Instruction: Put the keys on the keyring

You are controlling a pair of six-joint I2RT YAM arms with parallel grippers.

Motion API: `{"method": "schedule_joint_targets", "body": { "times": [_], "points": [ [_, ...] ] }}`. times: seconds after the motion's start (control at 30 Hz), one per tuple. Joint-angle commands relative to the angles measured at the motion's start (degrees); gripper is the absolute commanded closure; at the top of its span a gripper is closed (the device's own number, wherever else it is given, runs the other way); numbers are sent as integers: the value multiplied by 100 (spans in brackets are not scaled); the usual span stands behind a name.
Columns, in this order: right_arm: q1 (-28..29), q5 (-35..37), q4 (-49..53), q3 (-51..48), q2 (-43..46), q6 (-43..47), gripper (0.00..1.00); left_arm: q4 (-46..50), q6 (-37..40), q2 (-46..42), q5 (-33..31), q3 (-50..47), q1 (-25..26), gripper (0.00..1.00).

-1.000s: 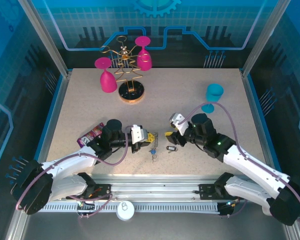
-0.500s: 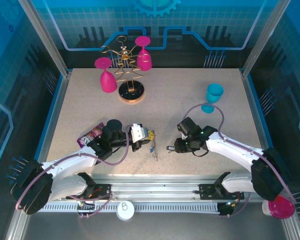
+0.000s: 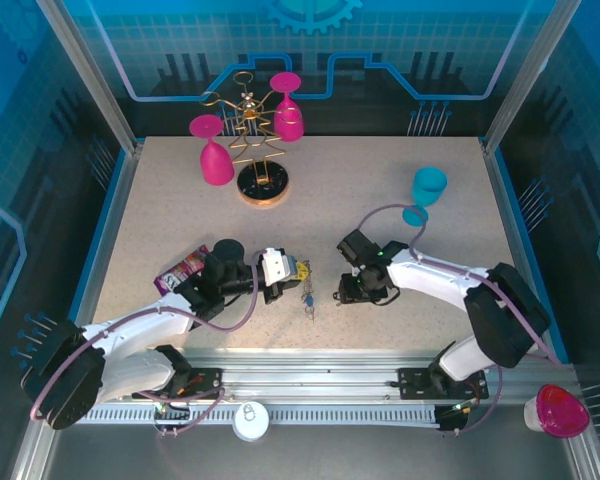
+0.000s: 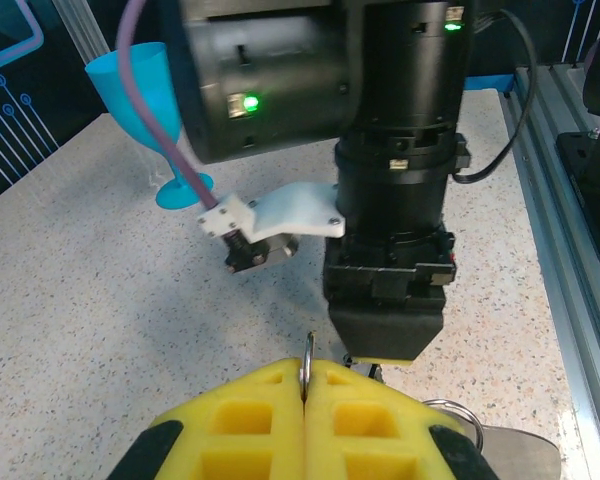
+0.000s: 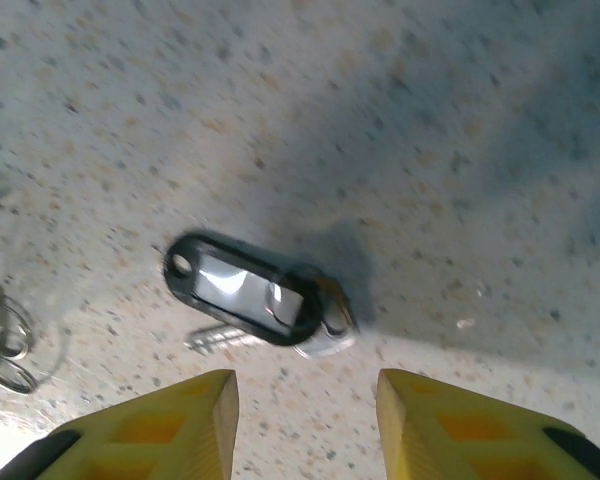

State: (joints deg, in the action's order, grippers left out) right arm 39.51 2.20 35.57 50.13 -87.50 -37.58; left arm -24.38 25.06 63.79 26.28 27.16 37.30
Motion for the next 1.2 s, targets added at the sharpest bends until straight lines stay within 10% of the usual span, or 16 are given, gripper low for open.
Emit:
{"method": "schedule_joint_targets", "body": {
  "times": [0.0,0.73,1.17],
  "points": [
    [133,226,264,373,-289,322,58,-85,156,-140,36,-35,38,100],
    [358,913,868,950,-1008,533,76,-58,219,-141,69,-17,38,100],
    [417,700,803,1032,-1251,558,70,-51,232,-145,78,-17,35,100]
  ]
}}
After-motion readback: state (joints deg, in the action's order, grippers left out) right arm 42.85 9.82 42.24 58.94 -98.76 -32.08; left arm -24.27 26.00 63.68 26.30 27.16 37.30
